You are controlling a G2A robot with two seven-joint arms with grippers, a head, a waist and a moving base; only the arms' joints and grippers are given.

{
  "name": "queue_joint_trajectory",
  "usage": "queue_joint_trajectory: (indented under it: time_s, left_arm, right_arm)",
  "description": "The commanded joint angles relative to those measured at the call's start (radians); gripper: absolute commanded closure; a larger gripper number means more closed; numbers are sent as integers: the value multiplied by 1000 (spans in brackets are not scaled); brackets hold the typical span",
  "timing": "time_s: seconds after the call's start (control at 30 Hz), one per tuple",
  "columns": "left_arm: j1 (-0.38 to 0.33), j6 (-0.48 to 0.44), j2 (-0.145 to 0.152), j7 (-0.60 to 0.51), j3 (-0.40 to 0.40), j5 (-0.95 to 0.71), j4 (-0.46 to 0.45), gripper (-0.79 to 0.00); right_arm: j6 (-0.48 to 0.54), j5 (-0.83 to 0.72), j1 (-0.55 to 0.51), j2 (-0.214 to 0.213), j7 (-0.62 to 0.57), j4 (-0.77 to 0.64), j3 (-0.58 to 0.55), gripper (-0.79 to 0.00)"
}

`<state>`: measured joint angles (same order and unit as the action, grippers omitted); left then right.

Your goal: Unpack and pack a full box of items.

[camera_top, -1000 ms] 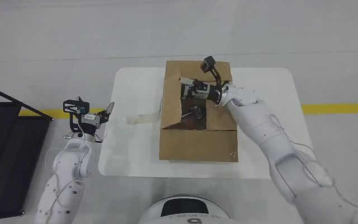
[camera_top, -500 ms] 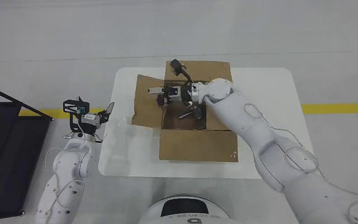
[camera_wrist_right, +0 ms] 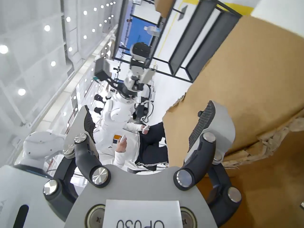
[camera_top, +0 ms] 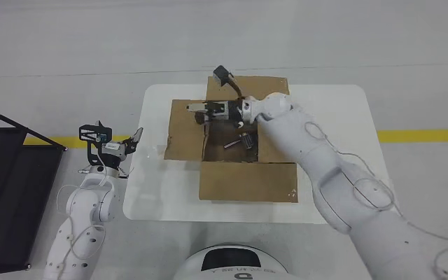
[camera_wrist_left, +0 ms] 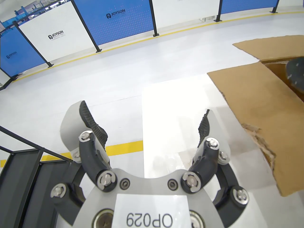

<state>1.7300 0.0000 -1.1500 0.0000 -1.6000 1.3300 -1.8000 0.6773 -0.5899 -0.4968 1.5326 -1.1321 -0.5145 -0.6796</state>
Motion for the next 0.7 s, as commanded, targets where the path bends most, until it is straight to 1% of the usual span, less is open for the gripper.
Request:
queue_joint_trajectory:
  time_s: [0.0,0.1,0.17,0.3,0.37,0.43,0.53,0.6,0.67]
  left_arm:
    - [0,0,0,0,0,0,0,-785]
    - [0,0,0,0,0,0,0,-785]
    - [0,0,0,0,0,0,0,-785]
    - [0,0,0,0,0,0,0,-785]
    - [0,0,0,0,0,0,0,-785]
    - [0,0,0,0,0,0,0,-785]
    - [-2,-2,0,2,0,1,-5,-785]
    - [-11,3,2,-5,-6,54,-40,-785]
    - [-23,19,3,-47,11,151,-110,-785]
  right_arm:
    - [22,-21,-13,-30,11,-52,-47,-785]
    - [63,2,-68,-103,52,-155,-139,-785]
    - [90,22,-142,-165,79,-248,-226,-785]
    - [152,126,-358,-300,142,-438,-472,-785]
    - [178,160,-491,-353,167,-526,-599,-785]
    - [188,138,-619,-390,177,-610,-705,-785]
    - [195,97,-769,-428,184,-709,-824,-785]
    - [196,85,-828,-442,186,-743,-868,-785]
    - [181,62,-880,-458,171,-754,-905,-785]
